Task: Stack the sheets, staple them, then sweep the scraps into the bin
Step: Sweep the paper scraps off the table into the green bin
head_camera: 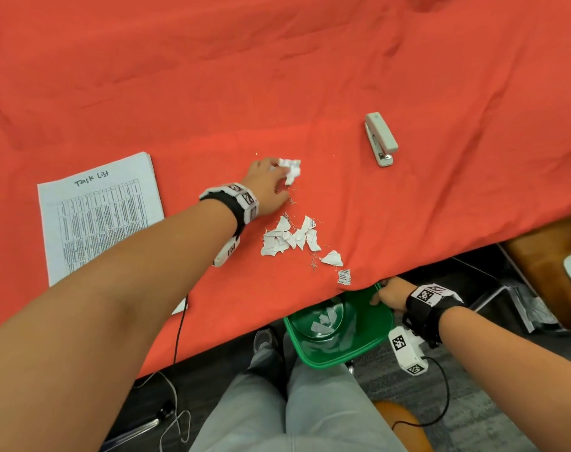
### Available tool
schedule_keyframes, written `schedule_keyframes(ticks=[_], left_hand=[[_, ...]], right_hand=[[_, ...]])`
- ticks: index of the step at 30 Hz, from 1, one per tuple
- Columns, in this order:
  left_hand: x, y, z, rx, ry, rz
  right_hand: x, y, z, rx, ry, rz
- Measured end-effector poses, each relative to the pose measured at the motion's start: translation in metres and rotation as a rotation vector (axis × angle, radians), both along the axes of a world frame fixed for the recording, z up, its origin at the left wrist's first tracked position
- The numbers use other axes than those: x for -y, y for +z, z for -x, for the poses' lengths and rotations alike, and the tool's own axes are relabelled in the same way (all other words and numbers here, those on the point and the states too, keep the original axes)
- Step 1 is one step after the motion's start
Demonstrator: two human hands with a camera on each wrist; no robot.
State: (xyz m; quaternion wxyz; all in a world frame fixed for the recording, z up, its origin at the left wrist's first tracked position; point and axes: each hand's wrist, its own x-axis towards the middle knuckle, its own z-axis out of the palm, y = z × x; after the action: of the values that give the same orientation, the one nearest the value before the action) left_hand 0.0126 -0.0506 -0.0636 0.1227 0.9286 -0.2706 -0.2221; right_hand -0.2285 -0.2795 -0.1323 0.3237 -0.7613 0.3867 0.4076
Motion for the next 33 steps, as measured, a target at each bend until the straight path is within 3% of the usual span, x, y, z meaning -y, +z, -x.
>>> schedule_keyframes(ticks=[7,11,15,18,26,30,33], left_hand=[[0.000,-0.002,0.088,-0.072,-0.238,0.120],[-0.011,0.003,0.099,0.039,0.005,0.182],[-0.019,0.003,0.116,0.073,0.192,0.083],[-0.014,0.000,0.139,-0.014,0.148,0.140],[-0.005,0.000,0.194,-0.050,-0.073,0.194],[-0.003,0.007,0.193,-0.131,-0.094,0.286],[0.007,0.005,0.178,-0.055,-0.074,0.310]], right_hand=[[-0.002,0.005,0.002,0.022,0.026,-0.009],[-0.003,0.005,0.006,0.041,0.035,0.000],[-0.003,0.005,0.008,0.059,0.057,-0.013],[-0.001,0.001,0.011,0.061,0.060,-0.060],[-0.005,0.005,0.019,0.075,0.004,-0.115],[-0.006,0.003,0.025,0.081,-0.042,-0.144],[-0.006,0.003,0.027,0.091,-0.066,-0.156]])
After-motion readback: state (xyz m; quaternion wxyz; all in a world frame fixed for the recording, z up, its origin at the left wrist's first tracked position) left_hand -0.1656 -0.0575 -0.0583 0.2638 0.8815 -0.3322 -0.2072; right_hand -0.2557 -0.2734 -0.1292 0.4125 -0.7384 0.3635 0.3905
